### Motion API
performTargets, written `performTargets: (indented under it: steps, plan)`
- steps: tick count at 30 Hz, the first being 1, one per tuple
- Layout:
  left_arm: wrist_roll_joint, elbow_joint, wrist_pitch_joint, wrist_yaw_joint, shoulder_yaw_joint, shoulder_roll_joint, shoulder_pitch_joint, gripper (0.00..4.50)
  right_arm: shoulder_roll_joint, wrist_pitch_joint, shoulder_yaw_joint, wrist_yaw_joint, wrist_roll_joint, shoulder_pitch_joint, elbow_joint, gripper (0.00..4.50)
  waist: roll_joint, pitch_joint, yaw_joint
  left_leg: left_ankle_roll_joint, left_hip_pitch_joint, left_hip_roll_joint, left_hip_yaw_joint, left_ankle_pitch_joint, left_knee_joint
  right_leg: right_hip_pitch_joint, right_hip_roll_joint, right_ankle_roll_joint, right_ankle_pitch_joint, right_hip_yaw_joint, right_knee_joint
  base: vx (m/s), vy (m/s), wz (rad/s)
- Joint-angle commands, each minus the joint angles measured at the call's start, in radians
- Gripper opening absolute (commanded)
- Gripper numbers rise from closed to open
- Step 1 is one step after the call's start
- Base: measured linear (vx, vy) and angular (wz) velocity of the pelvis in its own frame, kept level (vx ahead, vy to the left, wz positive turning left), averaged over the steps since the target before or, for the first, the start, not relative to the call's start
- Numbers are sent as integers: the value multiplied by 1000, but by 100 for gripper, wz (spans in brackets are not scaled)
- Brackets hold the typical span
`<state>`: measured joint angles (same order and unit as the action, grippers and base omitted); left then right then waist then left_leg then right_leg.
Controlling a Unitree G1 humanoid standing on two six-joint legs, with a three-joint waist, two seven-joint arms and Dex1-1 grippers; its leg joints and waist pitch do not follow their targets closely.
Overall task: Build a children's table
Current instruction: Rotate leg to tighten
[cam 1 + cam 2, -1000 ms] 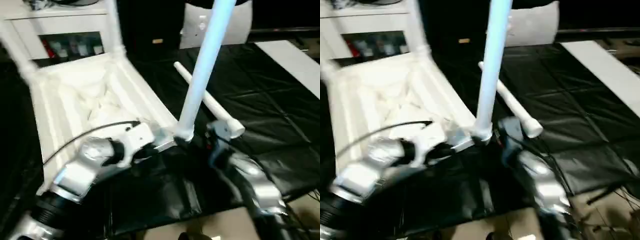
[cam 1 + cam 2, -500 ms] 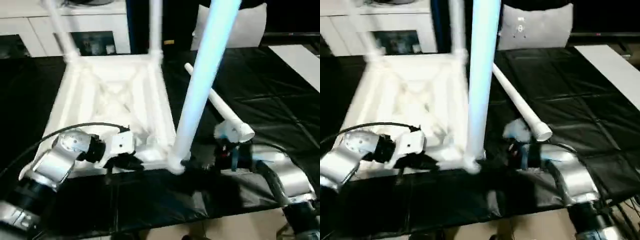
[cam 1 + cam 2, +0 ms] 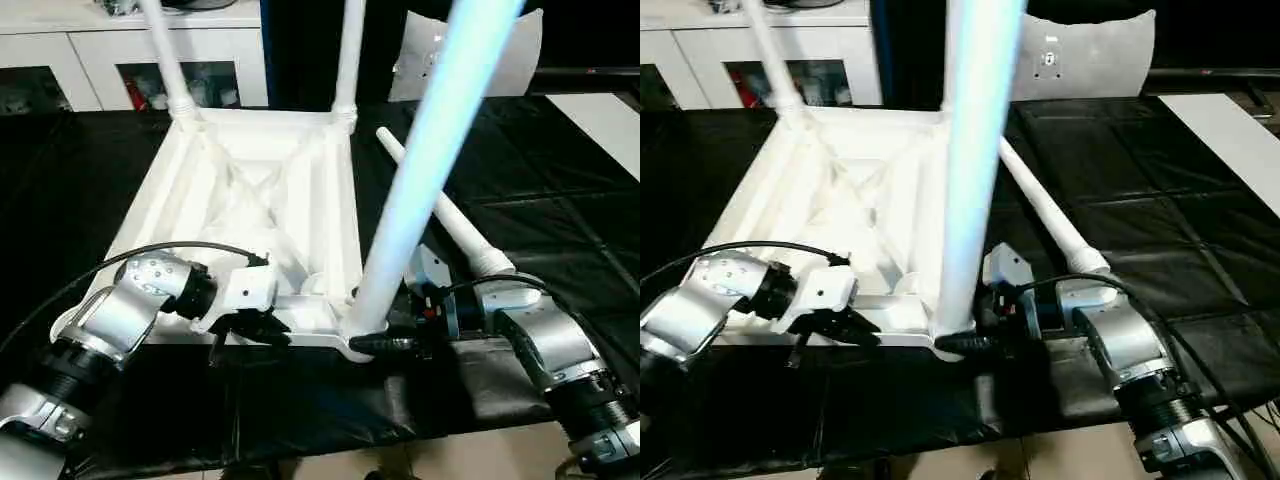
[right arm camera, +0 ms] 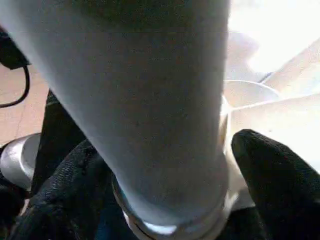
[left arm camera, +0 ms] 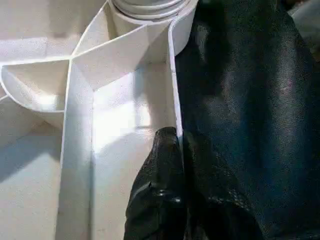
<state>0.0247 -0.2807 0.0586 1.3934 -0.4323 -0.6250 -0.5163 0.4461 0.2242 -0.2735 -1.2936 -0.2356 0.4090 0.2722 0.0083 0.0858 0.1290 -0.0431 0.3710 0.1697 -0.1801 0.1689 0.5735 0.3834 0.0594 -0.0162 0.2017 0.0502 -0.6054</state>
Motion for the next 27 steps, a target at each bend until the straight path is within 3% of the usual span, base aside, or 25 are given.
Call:
performTargets:
  steps: [1, 9, 14, 19, 20, 21, 23, 26, 27]
  plan:
    - [-21, 4, -30, 54, -57, 9, -5, 0, 6, -12, -6, -20, -6, 15, 4, 371, 5, -54, -10, 27, -22, 70, 23, 250, -71, -28, 92, -243, 212, -52, 69, 0, 0, 0]
    - [-30, -18, -46, 60, -50, 2, -6, 0, -5, -12, -12, -28, -8, 12, 8, 302, 7, -49, -11, 21, -22, 71, 24, 267, -74, -25, 93, -236, 232, -54, 72, 0, 0, 0]
    - [-13, -10, -30, 44, -31, 3, 12, 0, -14, 6, -11, -16, -20, -21, -22, 282, 9, -42, -12, 13, -23, 72, 25, 300, -80, -23, 93, -225, 275, -56, 78, 0, 0, 0]
    - [65, 77, 97, -49, 49, 39, 67, 0, -69, 38, 24, 94, -44, -92, -85, 278, 13, -31, -16, 9, -21, 71, 27, 325, -86, -19, 94, -222, 294, -57, 82, 0, 0, 0]
    - [79, 113, 146, -94, 71, 54, 84, 0, -96, 54, 31, 148, -42, -113, -103, 278, 17, -23, -21, 6, -20, 71, 29, 334, -90, -15, 92, -219, 319, -58, 82, 0, 0, 0]
    - [87, 167, 210, -162, 96, 76, 112, 0, -140, 74, 38, 229, -37, -145, -130, 277, 14, -18, -27, 2, -18, 71, 30, 352, -93, -15, 95, -207, 366, -60, 89, 0, 0, 0]
    - [84, 199, 246, -204, 108, 90, 130, 0, -171, 84, 41, 280, -33, -161, -142, 277, 17, -6, -35, -9, -21, 68, 36, 390, -97, -9, 99, -176, 484, -62, 101, 0, 0, 0]
    - [80, 251, 304, -266, 121, 117, 161, 0, -224, 102, 41, 357, -26, -180, -153, 277, 14, -1, -51, -12, -12, 66, 40, 379, -102, -10, 100, -159, 499, -63, 104, 0, 0, 0]
    - [62, 351, 417, -373, 133, 184, 211, 0, -324, 131, 42, 489, -8, -203, -168, 277, 14, 1, -58, -15, -7, 67, 43, 380, -107, -12, 97, -148, 506, -62, 102, 0, 0, 0]
